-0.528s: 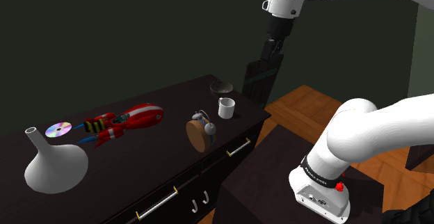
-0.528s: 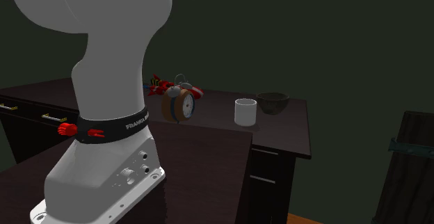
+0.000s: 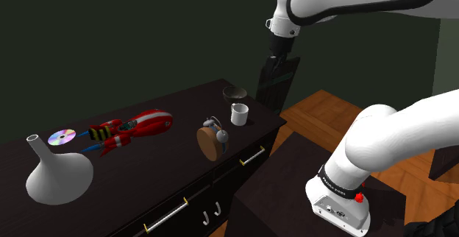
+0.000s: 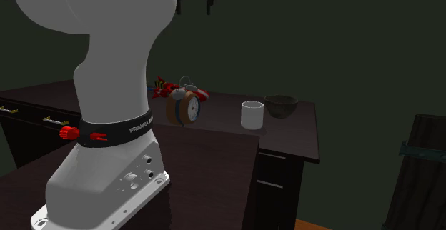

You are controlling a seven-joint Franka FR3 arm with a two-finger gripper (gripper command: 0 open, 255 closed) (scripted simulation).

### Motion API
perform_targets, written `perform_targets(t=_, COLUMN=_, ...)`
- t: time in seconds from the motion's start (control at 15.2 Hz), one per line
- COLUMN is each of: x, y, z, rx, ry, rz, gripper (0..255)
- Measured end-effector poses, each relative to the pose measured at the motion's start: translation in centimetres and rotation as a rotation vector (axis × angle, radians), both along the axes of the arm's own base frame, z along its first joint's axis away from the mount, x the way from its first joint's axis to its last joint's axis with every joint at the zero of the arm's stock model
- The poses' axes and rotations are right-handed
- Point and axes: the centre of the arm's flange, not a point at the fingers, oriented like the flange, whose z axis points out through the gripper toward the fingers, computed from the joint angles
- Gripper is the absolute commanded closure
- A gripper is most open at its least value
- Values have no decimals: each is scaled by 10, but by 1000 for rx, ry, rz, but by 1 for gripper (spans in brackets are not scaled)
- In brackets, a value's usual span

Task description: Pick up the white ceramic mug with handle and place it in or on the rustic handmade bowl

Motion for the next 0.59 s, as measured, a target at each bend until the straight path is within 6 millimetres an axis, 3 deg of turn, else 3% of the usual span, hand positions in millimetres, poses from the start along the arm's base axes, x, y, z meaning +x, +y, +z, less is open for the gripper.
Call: perform_targets(t=0.59, x=58, y=-35, z=-97, rx=0, ry=1, rz=0, gripper=0)
